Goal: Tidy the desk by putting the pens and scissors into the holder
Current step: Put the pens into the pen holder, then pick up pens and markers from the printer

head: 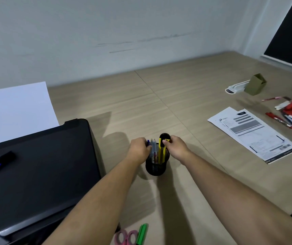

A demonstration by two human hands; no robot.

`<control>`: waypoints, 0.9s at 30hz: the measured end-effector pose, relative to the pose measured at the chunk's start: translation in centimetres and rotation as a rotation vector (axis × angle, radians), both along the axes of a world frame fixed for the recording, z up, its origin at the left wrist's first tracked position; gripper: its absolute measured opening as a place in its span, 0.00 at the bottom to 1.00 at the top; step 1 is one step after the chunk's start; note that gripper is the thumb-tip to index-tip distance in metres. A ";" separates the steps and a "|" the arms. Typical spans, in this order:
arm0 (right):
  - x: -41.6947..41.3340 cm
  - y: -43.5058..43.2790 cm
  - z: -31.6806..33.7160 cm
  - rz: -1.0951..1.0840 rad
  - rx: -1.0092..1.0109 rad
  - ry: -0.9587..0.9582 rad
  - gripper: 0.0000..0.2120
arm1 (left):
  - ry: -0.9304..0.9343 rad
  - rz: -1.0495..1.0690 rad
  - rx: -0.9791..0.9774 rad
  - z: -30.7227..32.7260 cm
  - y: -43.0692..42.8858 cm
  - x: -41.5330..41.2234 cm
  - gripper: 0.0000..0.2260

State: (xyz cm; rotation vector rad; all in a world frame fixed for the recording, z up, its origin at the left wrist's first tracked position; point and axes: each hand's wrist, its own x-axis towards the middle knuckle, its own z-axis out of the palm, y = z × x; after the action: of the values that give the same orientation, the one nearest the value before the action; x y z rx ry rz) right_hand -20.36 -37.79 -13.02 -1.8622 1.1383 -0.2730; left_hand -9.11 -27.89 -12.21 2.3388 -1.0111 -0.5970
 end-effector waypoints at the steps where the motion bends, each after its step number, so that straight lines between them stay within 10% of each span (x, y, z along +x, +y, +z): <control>1: 0.1 0.0 -0.1 0.016 -0.023 0.025 0.13 | 0.000 0.025 -0.006 -0.2 -0.1 0.0 0.08; 16: 2.4 0.3 5.5 -0.092 -0.251 -0.194 0.14 | 0.000 0.115 -0.156 6.1 2.5 2.6 0.07; 27: 15.5 16.9 12.9 0.377 -0.252 -0.364 0.08 | -0.306 0.400 -0.191 14.8 22.3 12.3 0.05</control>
State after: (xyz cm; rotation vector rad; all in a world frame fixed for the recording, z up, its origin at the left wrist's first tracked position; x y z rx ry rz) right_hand -4.83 -20.86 -0.07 -2.0943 0.5113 -0.5313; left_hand 3.18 -5.58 2.58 2.4054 -0.6556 0.0122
